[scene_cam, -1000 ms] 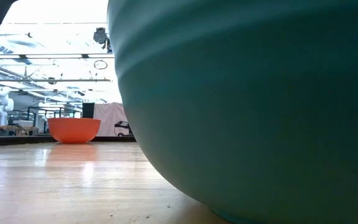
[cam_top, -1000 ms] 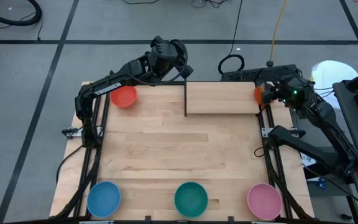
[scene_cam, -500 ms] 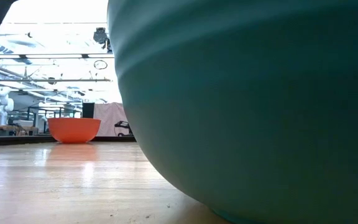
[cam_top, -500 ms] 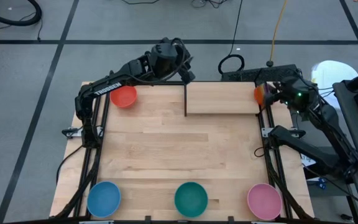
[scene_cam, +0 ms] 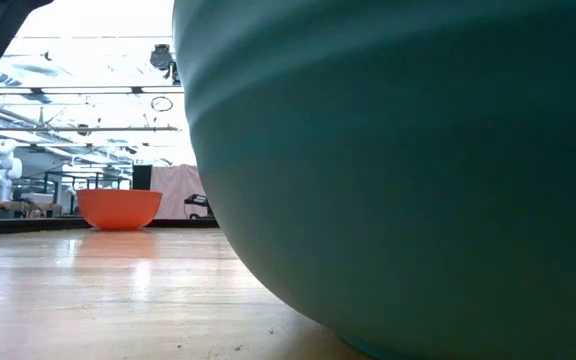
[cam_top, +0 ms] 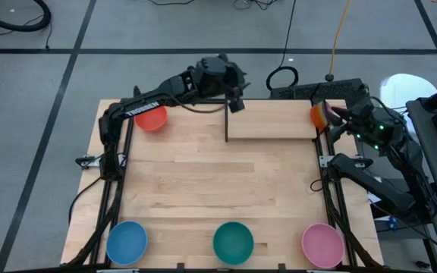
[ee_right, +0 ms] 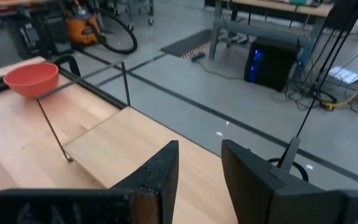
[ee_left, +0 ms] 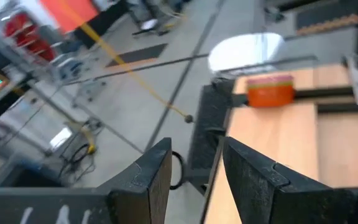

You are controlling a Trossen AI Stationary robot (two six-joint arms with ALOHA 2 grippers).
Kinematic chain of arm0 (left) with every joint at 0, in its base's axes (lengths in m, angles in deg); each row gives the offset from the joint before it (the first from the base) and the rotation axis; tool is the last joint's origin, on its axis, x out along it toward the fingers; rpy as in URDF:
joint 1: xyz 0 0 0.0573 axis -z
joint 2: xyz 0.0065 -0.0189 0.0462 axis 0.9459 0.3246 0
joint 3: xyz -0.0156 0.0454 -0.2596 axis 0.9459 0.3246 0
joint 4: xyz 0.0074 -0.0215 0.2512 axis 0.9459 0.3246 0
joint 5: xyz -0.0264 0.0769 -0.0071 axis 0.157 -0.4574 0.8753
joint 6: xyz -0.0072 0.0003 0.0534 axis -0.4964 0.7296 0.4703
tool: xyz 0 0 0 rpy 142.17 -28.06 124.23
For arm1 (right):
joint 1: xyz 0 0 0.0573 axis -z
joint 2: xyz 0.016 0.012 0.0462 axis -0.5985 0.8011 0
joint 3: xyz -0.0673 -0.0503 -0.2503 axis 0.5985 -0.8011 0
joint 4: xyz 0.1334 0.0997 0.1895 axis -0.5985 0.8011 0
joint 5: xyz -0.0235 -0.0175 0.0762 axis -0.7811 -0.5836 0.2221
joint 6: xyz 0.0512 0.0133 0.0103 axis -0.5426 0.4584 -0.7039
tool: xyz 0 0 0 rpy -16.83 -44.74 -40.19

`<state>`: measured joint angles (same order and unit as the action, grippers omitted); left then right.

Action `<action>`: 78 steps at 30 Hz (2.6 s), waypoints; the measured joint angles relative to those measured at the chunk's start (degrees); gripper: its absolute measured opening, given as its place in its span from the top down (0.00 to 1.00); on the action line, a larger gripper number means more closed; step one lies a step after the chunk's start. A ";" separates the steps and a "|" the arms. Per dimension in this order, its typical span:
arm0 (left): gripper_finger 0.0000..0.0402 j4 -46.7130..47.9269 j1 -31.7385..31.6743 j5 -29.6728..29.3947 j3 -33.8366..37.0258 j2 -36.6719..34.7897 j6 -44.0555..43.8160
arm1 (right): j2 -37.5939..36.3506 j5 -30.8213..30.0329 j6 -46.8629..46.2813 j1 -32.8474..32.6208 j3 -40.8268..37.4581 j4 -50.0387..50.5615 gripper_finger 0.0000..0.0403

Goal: Place and stack bowls onto a shelf
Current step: Adjust the stacked small bowls on the shelf

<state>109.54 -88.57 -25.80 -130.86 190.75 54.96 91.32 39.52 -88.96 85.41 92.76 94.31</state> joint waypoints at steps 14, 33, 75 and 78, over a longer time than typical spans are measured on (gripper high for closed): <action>0.63 -9.50 3.62 3.80 0.03 5.91 6.97 | -2.02 -16.49 -7.42 0.00 0.00 2.98 0.72; 0.63 -9.77 3.67 3.14 0.01 5.84 6.54 | 2.12 -36.32 -35.03 0.02 0.00 11.64 0.72; 0.63 -4.80 3.66 2.71 -0.01 5.80 3.54 | 24.40 0.76 -17.99 10.93 -8.52 -10.19 0.72; 0.63 -4.80 3.61 2.62 -0.01 5.77 3.55 | 26.47 1.39 -16.51 10.93 -8.52 -10.61 0.72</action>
<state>104.74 -84.96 -23.19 -130.88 196.53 58.51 117.79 40.91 -105.47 96.34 84.24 83.70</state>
